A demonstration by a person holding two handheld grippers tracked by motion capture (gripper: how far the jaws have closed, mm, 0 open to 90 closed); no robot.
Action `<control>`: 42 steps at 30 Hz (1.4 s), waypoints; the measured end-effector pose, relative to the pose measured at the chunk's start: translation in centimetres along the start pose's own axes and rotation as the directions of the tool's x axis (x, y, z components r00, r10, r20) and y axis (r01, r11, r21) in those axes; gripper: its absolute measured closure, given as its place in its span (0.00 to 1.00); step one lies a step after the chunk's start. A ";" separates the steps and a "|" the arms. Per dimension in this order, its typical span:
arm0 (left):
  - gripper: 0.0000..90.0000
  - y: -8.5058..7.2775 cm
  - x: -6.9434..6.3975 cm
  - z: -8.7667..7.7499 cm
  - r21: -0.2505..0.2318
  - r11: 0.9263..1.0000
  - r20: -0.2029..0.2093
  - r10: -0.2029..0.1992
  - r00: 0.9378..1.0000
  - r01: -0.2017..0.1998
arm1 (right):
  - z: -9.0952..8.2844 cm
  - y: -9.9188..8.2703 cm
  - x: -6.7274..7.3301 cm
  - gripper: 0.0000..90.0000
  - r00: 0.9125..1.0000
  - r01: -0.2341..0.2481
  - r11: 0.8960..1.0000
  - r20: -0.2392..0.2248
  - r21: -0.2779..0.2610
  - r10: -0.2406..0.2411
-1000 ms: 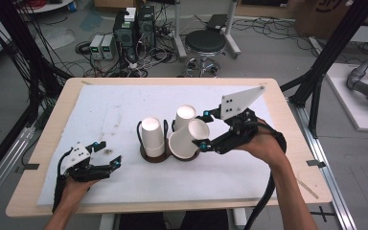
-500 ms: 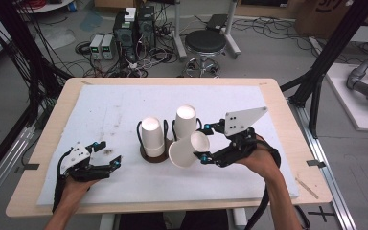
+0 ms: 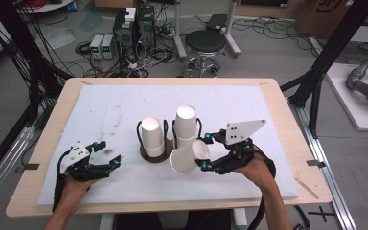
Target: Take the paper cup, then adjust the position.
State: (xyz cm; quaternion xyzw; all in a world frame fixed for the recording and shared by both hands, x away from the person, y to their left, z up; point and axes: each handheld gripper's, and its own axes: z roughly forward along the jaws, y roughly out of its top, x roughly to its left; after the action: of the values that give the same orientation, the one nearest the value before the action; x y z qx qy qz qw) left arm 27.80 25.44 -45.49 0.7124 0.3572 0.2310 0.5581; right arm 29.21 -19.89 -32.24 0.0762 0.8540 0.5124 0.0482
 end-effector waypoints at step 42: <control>0.17 0.0 0.1 0.0 0.003 1.000 -0.002 -0.010 1.000 0.010 | 0.9 -1.2 -0.2 0.40 0.999 -0.031 0.999 -0.014 -0.011 0.031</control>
State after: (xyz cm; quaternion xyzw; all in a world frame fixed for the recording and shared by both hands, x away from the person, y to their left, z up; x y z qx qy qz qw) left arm 27.91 25.51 -45.46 0.7112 0.3619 0.2283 0.5577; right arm 29.43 -19.68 -33.76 0.0856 0.8502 0.5182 0.0350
